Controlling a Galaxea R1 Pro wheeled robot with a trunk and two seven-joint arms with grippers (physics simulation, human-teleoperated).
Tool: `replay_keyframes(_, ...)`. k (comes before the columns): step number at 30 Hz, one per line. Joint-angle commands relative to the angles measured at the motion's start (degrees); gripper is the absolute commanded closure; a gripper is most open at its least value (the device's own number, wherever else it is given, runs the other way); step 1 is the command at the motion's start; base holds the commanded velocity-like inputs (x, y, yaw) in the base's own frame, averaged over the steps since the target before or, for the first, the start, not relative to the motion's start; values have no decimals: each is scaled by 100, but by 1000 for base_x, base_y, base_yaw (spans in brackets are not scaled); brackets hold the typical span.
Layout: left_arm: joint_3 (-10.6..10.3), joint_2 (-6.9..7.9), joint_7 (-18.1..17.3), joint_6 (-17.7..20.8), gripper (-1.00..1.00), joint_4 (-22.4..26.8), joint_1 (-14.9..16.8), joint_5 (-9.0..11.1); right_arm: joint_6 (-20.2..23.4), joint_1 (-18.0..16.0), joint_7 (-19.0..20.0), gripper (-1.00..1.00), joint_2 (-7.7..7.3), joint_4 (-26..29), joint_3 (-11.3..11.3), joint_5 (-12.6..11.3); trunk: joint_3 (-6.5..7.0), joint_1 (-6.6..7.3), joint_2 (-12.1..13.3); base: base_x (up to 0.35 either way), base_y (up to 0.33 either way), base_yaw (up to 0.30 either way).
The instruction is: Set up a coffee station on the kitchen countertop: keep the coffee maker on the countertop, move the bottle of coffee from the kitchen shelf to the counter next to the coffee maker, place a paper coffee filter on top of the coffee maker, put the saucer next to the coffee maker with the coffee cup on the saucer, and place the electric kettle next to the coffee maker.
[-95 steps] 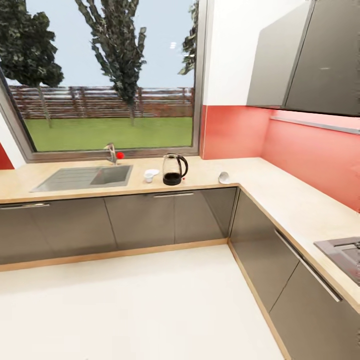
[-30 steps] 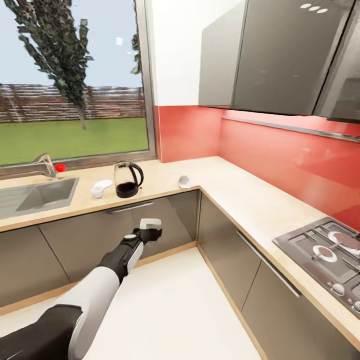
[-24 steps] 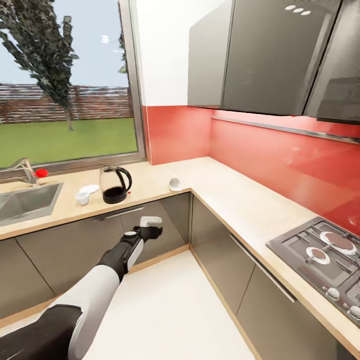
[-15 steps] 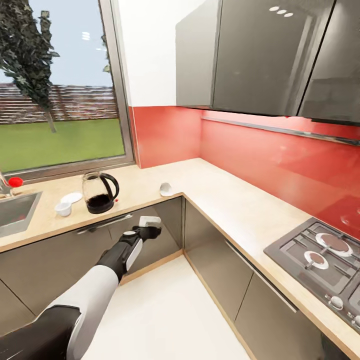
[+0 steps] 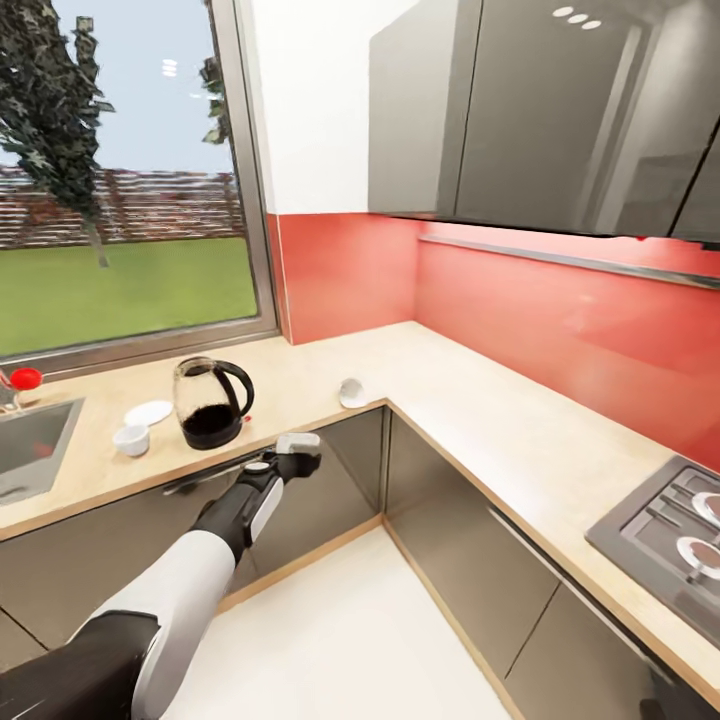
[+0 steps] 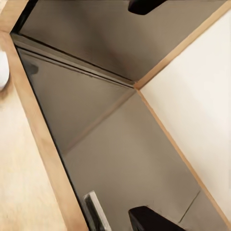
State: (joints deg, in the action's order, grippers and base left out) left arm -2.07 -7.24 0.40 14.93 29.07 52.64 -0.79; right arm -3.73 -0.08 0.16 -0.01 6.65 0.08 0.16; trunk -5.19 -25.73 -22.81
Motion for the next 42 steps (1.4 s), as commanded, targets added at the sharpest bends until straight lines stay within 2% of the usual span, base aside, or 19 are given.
replay_keyframes(1,-16,3,4,34,-100,11,5,-10,-14,-1,2,-100,0,3,-3,3,-11,-5,-11,200,283,0)
replay_keyframes(21,-47,-14,161,23,-100,11,-36,-9,-14,-1,1,-100,-4,3,-8,7,-11,-5,-11,308,45,-3)
replay_keyframes(35,-55,0,186,-63,-100,11,-88,-21,-14,-1,1,-100,-3,3,-8,2,-11,-5,-11,33,0,-252)
replay_keyframes(42,-52,-4,579,-110,-100,11,-95,-15,-21,-1,-4,-100,0,3,-2,12,-11,-5,-11,0,0,-82)
